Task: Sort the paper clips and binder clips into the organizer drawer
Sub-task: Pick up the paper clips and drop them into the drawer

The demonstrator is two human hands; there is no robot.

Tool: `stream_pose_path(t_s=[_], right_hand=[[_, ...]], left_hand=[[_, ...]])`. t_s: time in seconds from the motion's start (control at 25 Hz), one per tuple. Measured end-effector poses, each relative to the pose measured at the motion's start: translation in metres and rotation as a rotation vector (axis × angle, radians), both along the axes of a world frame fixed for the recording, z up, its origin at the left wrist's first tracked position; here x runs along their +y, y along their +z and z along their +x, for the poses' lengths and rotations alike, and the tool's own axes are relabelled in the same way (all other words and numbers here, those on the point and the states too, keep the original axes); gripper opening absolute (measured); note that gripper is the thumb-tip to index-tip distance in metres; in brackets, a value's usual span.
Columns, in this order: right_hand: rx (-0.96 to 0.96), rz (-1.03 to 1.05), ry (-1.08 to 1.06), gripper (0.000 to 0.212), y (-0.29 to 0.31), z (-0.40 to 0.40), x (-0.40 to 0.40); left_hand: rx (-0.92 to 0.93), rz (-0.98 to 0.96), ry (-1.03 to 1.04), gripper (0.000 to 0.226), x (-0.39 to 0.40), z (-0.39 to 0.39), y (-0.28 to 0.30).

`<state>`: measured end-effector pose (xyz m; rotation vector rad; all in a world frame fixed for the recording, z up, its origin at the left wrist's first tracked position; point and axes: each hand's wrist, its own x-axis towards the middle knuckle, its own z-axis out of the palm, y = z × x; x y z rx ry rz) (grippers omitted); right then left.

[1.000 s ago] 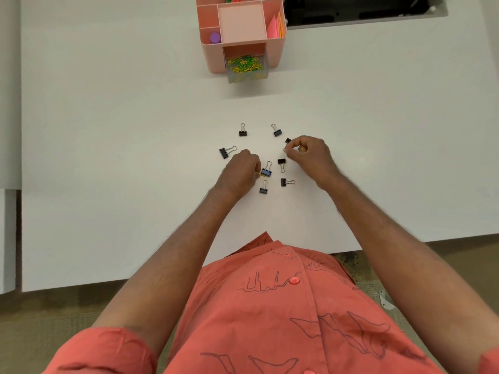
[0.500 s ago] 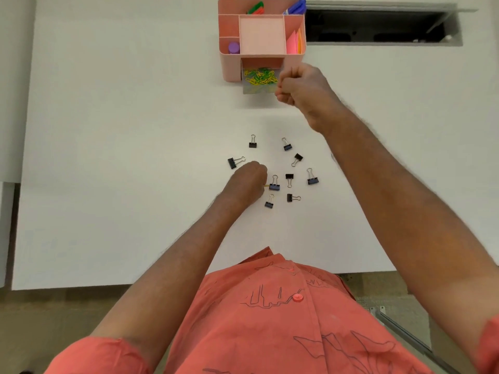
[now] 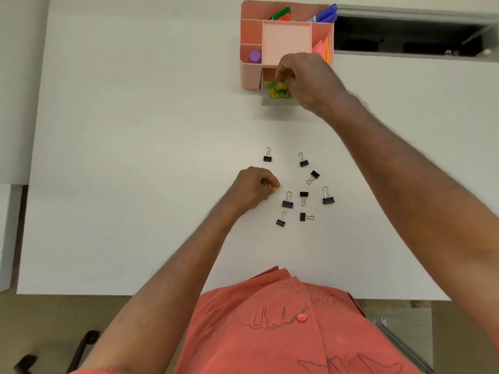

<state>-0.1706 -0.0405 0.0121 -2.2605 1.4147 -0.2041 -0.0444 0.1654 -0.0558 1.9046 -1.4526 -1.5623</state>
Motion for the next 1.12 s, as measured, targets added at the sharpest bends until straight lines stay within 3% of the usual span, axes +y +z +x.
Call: stream_pose_path(t_s=[0.12, 0.28, 0.4, 0.56, 0.76, 0.88, 1.0, 1.12], right_hand=[[-0.287, -0.004, -0.199, 0.025, 0.001, -0.014, 0.01], [-0.551, -0.015, -0.435, 0.018, -0.015, -0.039, 0.054], [-0.568, 0.078, -0.57, 0.021, -0.034, -0.057, 0.094], [-0.551, 0.169, -0.619, 0.024, -0.05, -0.072, 0.124], [-0.536, 0.212, -0.642, 0.023, -0.053, -0.077, 0.126], [-0.6, 0.269, -0.682, 0.024, -0.048, -0.071, 0.12], [-0.89, 0.508, -0.788, 0.019, -0.043, -0.054, 0.113], [-1.334, 0.996, -0.961, 0.022, -0.034, -0.037, 0.099]], left_hand=[[0.013, -0.057, 0.104, 0.023, -0.024, 0.009, 0.017], [-0.102, -0.32, 0.162, 0.026, -0.085, 0.017, 0.051], [-0.288, -0.528, 0.148, 0.03, -0.134, 0.014, 0.066], [-0.48, -0.581, 0.038, 0.04, -0.17, 0.004, 0.065], [-0.39, -0.606, 0.063, 0.032, -0.172, -0.001, 0.056], [-0.297, -0.697, 0.209, 0.023, -0.166, 0.008, 0.054], [-0.273, -0.749, 0.447, 0.018, -0.169, 0.02, 0.049], [-0.169, -0.543, 0.684, 0.036, -0.177, 0.028, 0.042]])
